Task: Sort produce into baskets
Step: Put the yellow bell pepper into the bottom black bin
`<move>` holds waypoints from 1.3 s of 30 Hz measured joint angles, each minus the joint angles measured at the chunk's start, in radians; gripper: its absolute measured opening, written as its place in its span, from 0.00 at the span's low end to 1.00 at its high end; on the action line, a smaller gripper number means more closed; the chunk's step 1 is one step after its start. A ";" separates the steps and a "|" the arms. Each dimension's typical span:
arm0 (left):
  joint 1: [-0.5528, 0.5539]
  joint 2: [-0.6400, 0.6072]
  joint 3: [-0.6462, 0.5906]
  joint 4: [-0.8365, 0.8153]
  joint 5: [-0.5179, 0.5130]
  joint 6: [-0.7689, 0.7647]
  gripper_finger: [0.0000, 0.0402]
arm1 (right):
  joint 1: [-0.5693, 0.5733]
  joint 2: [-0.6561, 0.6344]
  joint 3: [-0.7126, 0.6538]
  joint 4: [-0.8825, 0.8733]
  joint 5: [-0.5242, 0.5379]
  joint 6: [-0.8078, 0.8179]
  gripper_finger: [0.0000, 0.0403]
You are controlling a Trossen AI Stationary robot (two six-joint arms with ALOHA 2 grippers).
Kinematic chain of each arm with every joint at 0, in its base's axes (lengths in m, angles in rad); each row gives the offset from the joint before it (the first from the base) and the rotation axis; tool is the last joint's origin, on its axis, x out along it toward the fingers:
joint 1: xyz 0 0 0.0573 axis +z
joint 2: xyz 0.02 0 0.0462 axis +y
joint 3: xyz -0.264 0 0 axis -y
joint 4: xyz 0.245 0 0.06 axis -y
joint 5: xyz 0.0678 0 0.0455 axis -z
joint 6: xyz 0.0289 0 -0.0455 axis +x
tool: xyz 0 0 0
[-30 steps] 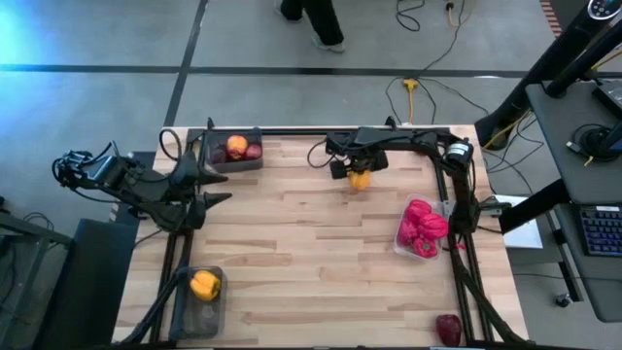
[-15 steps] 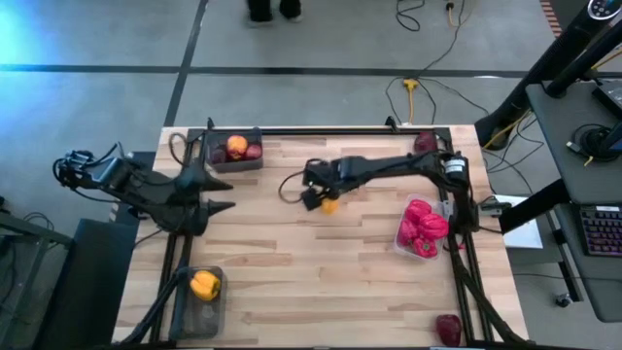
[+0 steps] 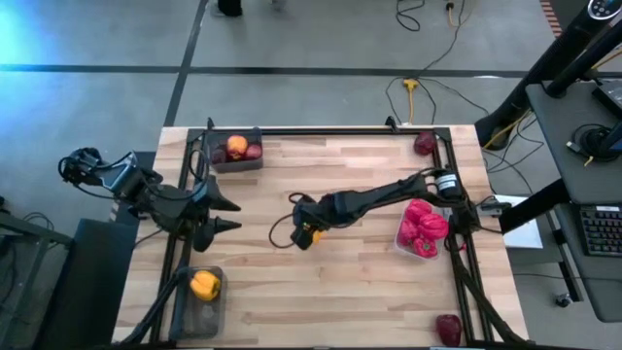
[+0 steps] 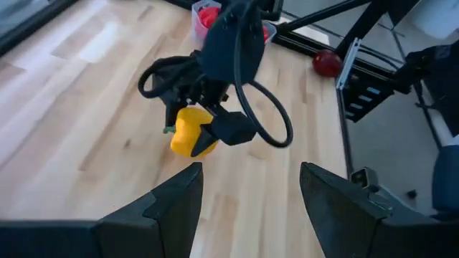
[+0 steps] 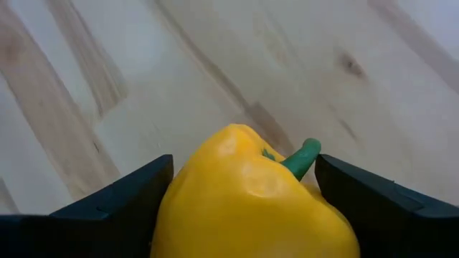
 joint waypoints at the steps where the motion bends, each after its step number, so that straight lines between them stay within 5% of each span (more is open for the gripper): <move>1: -0.003 0.004 0.000 0.007 0.000 -0.007 0.54 | 0.006 0.001 -0.001 -0.008 0.007 -0.003 0.82; 5: -0.005 0.020 0.000 0.030 -0.028 -0.033 0.57 | 0.012 -0.005 -0.001 -0.003 0.083 0.033 0.89; 16: 0.018 0.154 0.001 0.030 -0.365 -0.187 0.83 | 0.012 -0.156 0.025 -0.096 0.046 -0.109 0.94; 27: 0.048 0.507 0.001 0.115 -0.407 -0.427 0.94 | 0.025 -0.463 0.024 -0.411 0.345 -0.142 0.94; 39: 0.051 0.802 0.001 0.372 -0.435 -0.422 0.94 | 0.048 -0.579 0.013 -0.585 0.376 -0.010 0.94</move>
